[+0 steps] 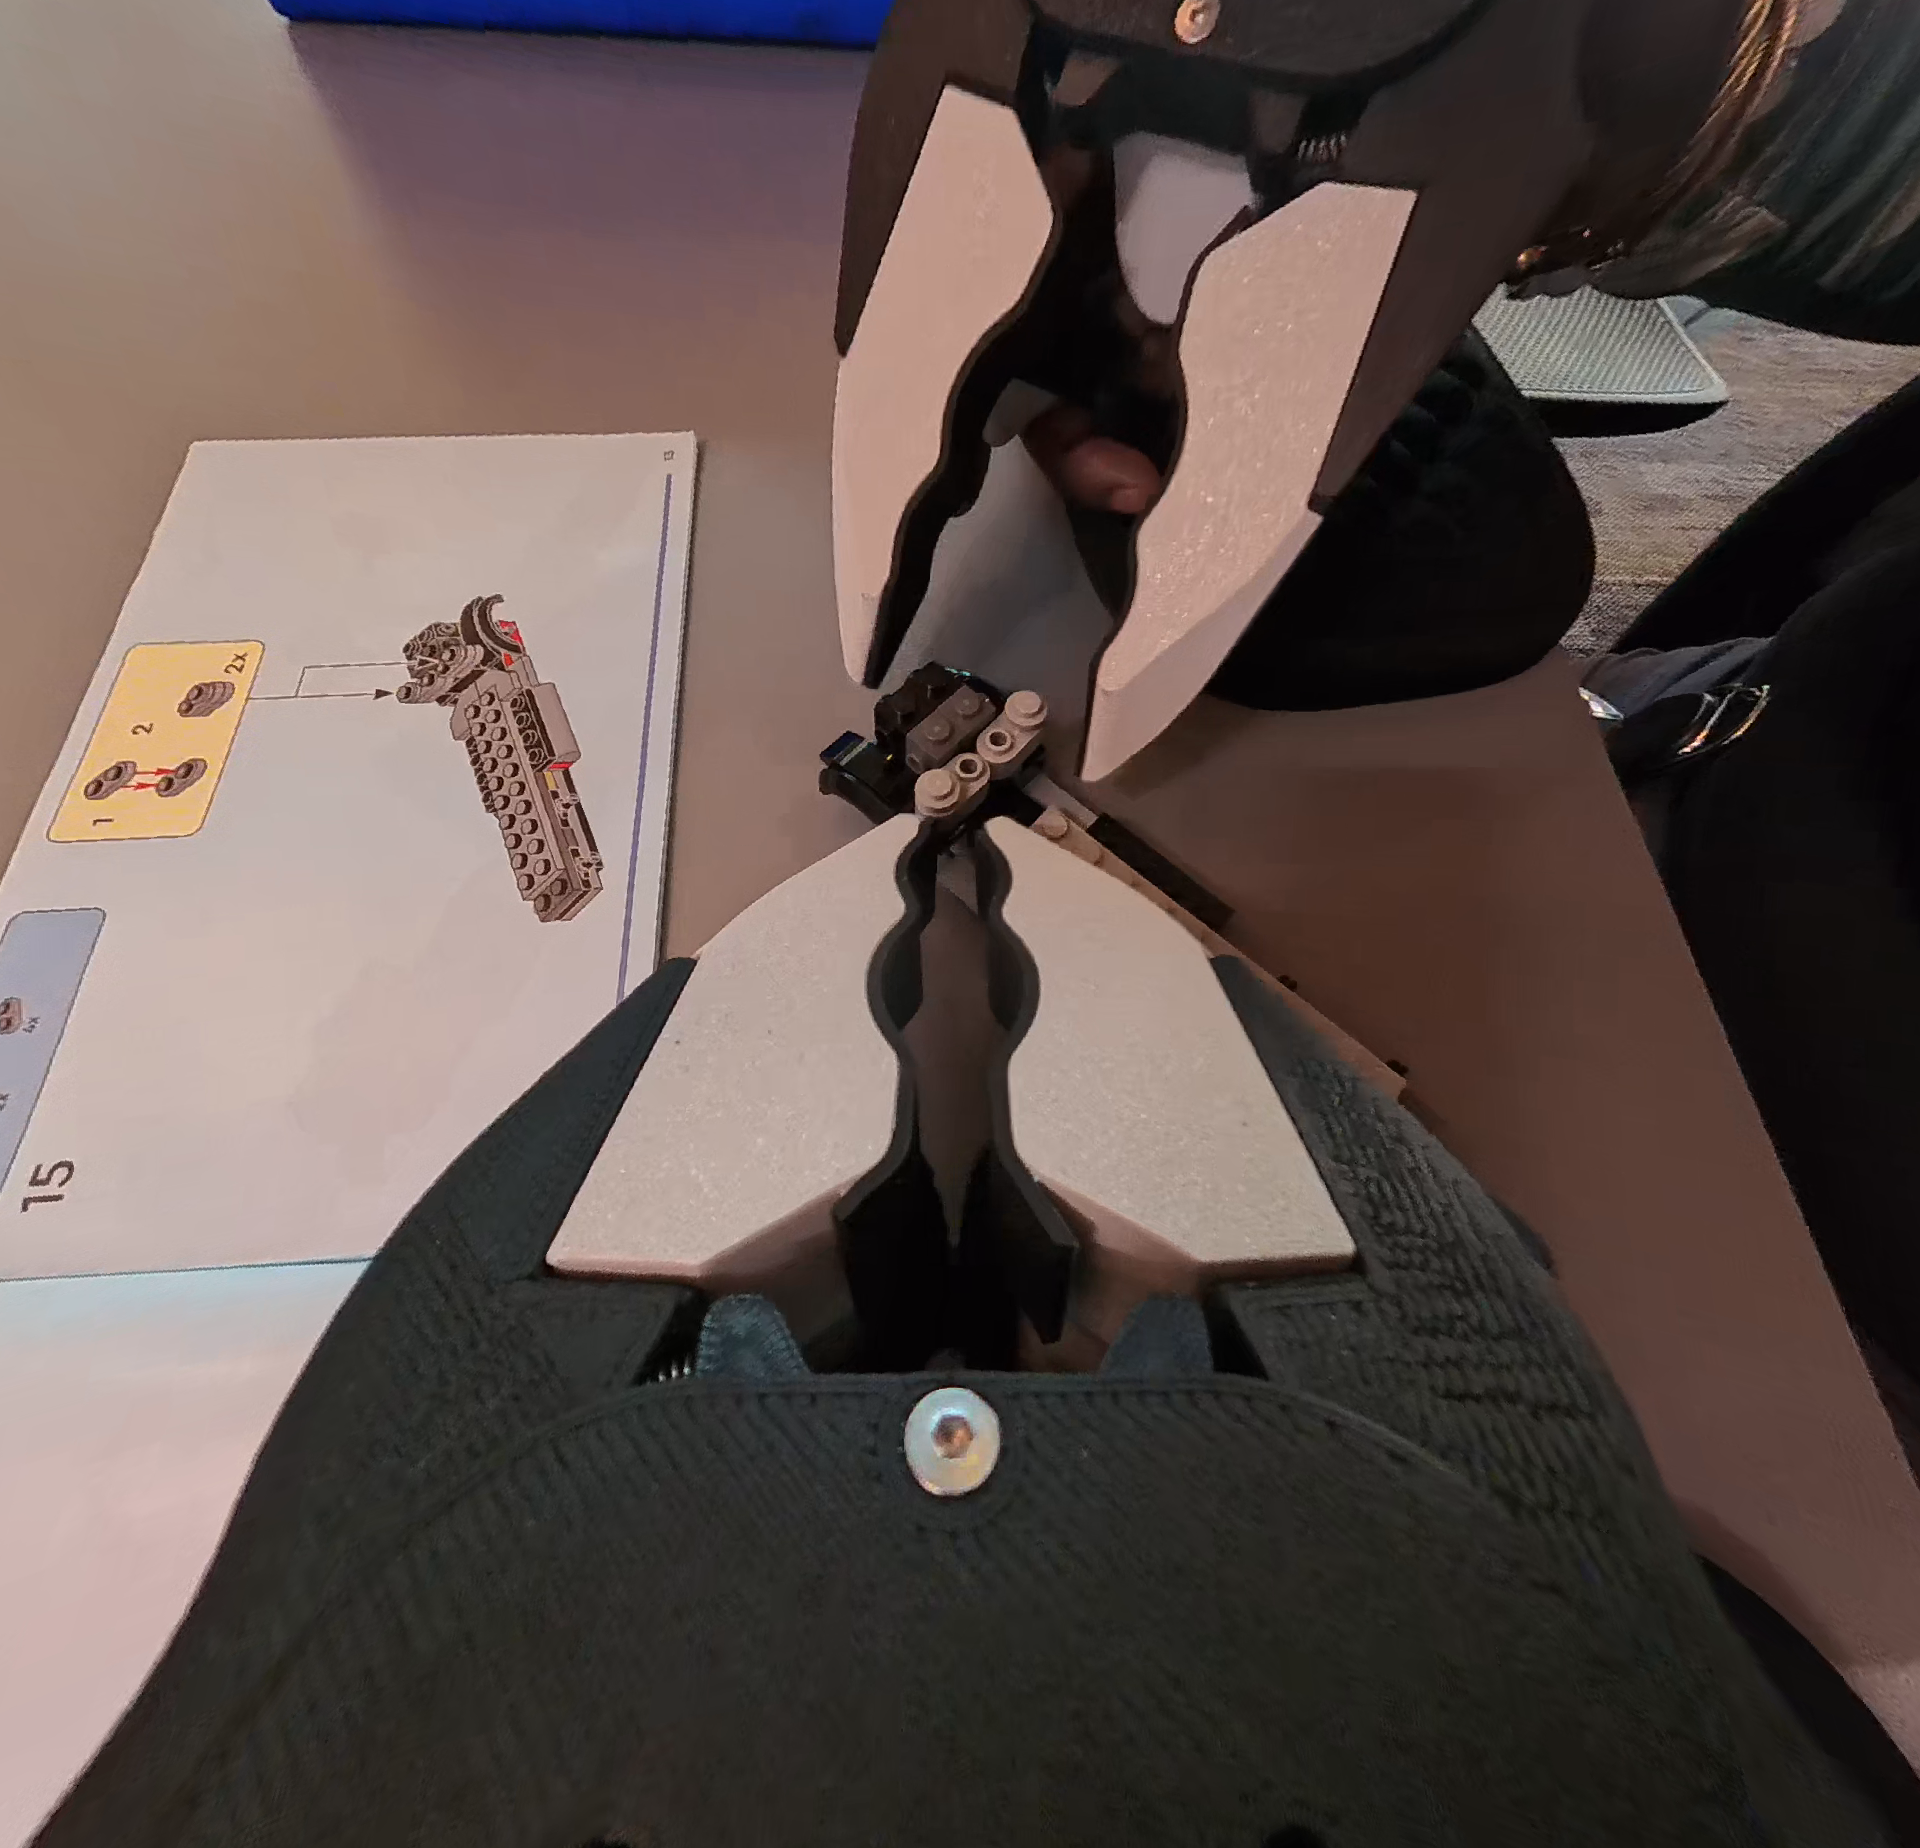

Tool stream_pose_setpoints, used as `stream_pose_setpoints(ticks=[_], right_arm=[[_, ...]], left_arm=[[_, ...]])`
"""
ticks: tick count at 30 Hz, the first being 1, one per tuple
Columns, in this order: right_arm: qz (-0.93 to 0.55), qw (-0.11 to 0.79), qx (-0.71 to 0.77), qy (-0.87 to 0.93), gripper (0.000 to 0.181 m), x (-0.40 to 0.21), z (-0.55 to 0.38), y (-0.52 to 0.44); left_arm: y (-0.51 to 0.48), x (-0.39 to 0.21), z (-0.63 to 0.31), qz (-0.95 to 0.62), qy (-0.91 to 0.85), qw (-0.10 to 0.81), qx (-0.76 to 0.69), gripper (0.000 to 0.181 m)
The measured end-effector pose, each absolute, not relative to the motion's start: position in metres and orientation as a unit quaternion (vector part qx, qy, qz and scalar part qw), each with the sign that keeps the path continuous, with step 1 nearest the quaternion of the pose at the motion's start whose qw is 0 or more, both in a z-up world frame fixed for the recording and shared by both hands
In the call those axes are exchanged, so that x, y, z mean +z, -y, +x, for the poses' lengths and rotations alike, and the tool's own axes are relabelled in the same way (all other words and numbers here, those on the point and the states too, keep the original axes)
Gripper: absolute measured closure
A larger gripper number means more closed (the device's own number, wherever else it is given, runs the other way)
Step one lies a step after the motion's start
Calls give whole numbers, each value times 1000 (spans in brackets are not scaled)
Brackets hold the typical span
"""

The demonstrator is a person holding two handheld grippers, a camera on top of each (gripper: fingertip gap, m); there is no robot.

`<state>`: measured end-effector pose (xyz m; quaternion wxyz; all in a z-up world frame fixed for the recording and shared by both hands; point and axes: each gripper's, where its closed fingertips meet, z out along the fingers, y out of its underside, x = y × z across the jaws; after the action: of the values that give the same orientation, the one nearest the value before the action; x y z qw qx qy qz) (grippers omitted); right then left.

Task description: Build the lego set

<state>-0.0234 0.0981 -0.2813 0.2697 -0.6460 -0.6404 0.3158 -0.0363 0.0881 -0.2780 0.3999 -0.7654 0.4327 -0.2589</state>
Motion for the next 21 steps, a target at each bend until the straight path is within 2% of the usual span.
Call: stream_pose_setpoints(ticks=[7,13,21], right_arm=[[-642,272,302,650,152,-285,-23,-98],[-639,270,305,652,153,-285,-23,-96],[-641,269,309,649,153,-285,-23,-97]], left_arm=[[-80,-279,-31,-751,-462,390,-266,168],[-78,-284,-30,-753,-472,379,-259,172],[-84,-262,-33,-730,-449,450,-249,180]])
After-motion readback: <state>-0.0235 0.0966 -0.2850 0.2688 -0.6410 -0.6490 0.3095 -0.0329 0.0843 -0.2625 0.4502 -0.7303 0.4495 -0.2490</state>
